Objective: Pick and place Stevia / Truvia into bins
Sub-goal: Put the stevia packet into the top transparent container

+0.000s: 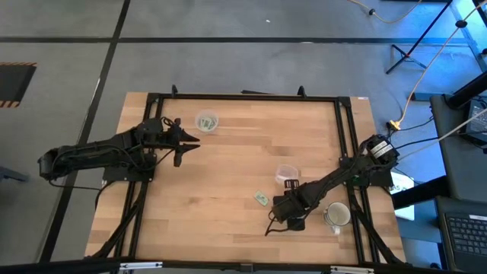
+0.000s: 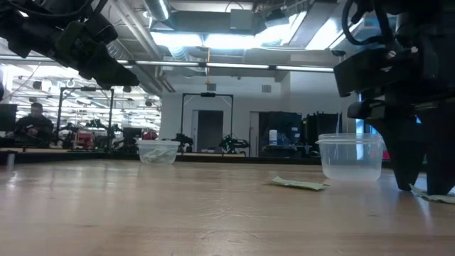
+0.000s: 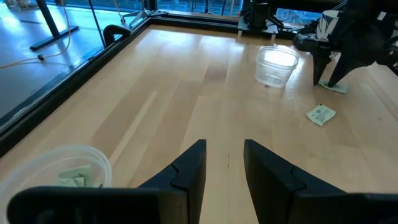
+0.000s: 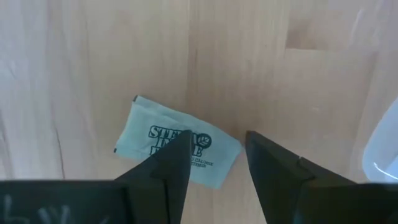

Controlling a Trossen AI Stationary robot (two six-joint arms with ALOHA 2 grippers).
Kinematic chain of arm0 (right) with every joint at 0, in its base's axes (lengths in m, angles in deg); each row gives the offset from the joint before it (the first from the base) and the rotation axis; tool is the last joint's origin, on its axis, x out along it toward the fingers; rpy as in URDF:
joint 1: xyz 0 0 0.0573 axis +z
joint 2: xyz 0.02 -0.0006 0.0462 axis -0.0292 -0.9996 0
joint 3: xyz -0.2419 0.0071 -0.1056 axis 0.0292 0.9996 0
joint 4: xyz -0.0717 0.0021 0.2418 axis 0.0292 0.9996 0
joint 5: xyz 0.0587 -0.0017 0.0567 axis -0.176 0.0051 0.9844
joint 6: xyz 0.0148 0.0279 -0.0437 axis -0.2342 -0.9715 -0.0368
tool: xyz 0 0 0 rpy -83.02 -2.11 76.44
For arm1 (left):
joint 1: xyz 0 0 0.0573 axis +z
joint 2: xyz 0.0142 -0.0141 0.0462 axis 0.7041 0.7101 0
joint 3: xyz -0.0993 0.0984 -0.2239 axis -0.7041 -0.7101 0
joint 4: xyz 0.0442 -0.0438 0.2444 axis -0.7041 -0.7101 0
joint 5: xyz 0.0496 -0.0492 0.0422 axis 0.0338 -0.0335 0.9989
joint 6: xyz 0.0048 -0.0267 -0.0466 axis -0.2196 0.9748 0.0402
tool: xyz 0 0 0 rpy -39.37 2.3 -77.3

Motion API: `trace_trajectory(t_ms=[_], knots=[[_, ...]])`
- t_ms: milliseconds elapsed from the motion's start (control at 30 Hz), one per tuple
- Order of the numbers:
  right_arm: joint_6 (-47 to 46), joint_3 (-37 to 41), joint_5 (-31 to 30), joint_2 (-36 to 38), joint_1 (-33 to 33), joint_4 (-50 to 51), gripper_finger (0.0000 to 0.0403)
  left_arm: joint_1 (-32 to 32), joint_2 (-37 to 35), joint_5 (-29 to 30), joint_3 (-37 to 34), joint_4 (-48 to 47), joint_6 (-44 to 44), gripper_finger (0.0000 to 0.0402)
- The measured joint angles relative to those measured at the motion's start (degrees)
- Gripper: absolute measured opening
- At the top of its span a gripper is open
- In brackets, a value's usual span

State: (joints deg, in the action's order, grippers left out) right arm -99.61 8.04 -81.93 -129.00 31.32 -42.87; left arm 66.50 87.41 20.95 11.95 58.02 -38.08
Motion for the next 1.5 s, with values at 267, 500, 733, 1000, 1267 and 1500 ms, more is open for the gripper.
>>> trace_trajectory(t_ms=[267,500,733,1000,1267,1500], knots=[[0.07,0.04,0.25,-0.11,-0.23,0.04,0.0159,0.01,0.01,0.0,0.0,-0.01,0.0,0.0102],[0.06,0.09,0.25,-0.17,-0.23,0.05,0.0154,-0.01,0.01,0.0,0.0,-0.01,-0.03,0.0102],[-0.14,0.24,0.13,0.48,-0.23,0.22,0.0109,0.0,0.01,0.0,0.0,-0.01,-0.04,0.0102],[-0.13,0.24,-0.04,0.52,-0.23,0.4,0.0076,-0.01,0.01,0.0,0.0,0.0,-0.04,0.0102],[-0.07,0.24,0.01,0.53,-0.23,0.41,0.0071,-0.01,0.01,0.0,0.0,-0.01,-0.04,0.0102],[0.03,0.0,0.08,0.54,-0.23,0.63,0.0071,0.0,-0.01,0.0,0.0,-0.01,-0.04,0.0102]])
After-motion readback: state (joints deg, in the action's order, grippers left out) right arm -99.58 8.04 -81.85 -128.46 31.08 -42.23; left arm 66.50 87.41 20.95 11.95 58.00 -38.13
